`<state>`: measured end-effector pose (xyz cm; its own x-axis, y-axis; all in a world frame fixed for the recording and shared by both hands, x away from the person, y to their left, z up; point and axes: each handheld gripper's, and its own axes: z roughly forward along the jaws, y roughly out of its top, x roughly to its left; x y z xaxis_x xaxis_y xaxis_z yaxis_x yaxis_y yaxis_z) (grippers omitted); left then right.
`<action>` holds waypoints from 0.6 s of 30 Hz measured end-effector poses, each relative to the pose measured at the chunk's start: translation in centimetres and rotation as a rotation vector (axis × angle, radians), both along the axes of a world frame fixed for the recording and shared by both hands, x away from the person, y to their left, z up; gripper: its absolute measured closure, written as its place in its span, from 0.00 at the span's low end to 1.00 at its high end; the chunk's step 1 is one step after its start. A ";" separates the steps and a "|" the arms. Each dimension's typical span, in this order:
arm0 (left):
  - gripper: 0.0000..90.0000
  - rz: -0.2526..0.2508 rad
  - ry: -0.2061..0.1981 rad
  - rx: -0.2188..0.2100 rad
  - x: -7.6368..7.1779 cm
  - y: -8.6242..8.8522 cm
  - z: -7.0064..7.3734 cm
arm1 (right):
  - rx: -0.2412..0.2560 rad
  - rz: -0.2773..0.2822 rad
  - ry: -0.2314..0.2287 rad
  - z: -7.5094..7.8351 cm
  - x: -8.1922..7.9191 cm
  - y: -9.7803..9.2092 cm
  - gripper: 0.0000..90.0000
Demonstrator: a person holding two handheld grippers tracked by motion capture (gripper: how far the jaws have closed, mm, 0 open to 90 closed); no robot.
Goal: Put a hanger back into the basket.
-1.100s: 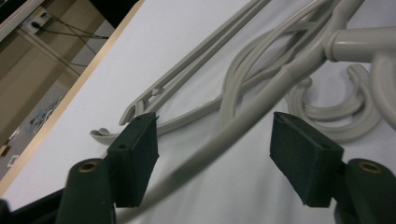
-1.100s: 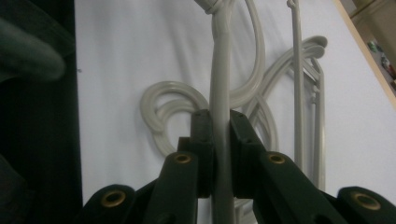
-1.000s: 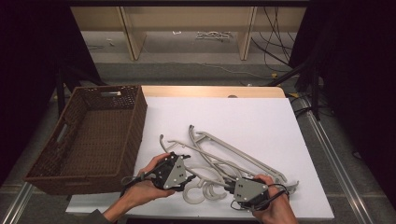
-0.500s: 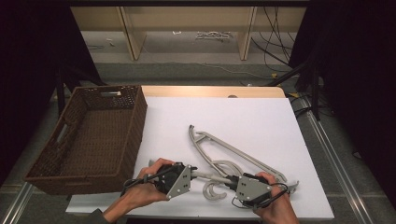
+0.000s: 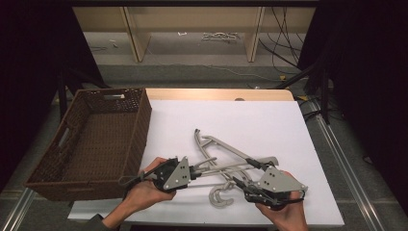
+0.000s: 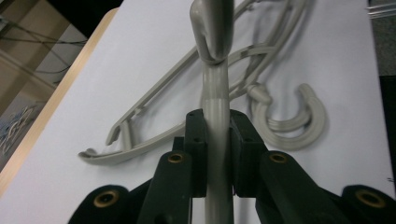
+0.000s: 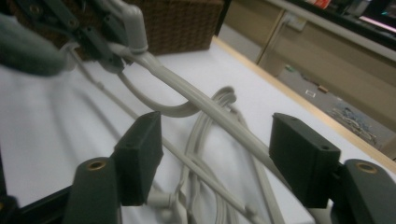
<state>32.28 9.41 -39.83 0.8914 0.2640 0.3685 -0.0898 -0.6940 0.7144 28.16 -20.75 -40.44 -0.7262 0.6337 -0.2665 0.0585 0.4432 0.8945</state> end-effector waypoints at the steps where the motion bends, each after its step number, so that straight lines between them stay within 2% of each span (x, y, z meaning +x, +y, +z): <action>1: 0.88 0.010 0.006 -0.004 0.2 0.2 0.1 | 0.040 -0.023 -0.013 0.1 0.0 -0.2 0.36; 2: 0.88 0.040 0.046 -0.028 0.8 0.7 0.1 | 0.048 -0.028 -0.011 0.1 0.0 -0.4 0.36; 3: 0.88 0.056 0.052 -0.041 1.1 0.8 0.1 | 0.048 -0.030 -0.006 0.0 0.0 -0.4 0.36; 5: 0.88 0.070 0.064 -0.034 1.3 1.0 0.3 | 0.051 -0.030 -0.002 -0.1 0.0 -0.5 0.36; 6: 0.88 0.080 0.069 -0.045 1.5 1.0 0.3 | 0.051 -0.031 0.002 -0.2 0.1 -0.5 0.36; 11: 0.88 0.122 0.136 -0.091 2.5 1.1 1.2 | 0.037 -0.022 0.027 -0.7 -0.1 -0.3 0.36; 12: 0.89 0.126 0.144 -0.105 2.7 1.1 1.4 | 0.028 -0.016 0.040 -0.8 -0.2 -0.3 0.36; 14: 0.89 0.136 0.148 -0.112 3.0 1.0 1.8 | 0.034 -0.018 0.037 -0.9 -0.2 -0.2 0.36; 15: 0.89 0.142 0.158 -0.119 3.2 0.9 2.1 | 0.025 -0.013 0.055 -1.1 -0.3 -0.3 0.36; 17: 0.89 0.154 0.165 -0.131 3.5 1.0 3.1 | 0.029 -0.016 0.058 -1.3 -0.4 -0.3 0.36; 18: 0.89 0.154 0.165 -0.131 3.5 1.0 3.1 | 0.029 -0.016 0.058 -1.3 -0.4 -0.3 0.36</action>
